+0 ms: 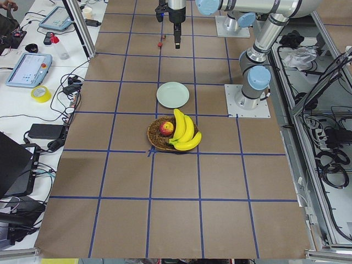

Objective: Collect all strawberries into plate

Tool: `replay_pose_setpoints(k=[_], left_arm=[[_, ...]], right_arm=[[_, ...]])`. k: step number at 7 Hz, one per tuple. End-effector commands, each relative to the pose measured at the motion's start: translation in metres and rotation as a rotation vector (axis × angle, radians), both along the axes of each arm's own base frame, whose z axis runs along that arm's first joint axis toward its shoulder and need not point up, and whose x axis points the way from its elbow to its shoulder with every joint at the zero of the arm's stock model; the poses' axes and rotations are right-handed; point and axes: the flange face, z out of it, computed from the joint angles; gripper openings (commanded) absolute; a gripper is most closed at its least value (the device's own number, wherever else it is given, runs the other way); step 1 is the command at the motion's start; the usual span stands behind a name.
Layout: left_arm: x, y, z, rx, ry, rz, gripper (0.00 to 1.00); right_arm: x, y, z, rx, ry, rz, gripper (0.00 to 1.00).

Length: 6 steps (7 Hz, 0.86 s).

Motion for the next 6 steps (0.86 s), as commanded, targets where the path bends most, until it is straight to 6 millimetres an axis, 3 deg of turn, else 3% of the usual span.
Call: replay_pose_setpoints(k=[1,3,6], left_arm=[[0.000,0.000,0.000,0.000,0.000,-0.001,1.00],[0.000,0.000,-0.001,0.001,0.000,0.000,1.00],[0.000,0.000,-0.001,0.002,0.000,0.000,1.00]], right_arm=[[0.003,-0.003,-0.078,-0.018,-0.020,0.005,1.00],[0.003,-0.005,-0.128,-0.013,-0.016,-0.006,1.00],[0.005,-0.018,-0.172,-0.018,-0.007,-0.039,0.99]])
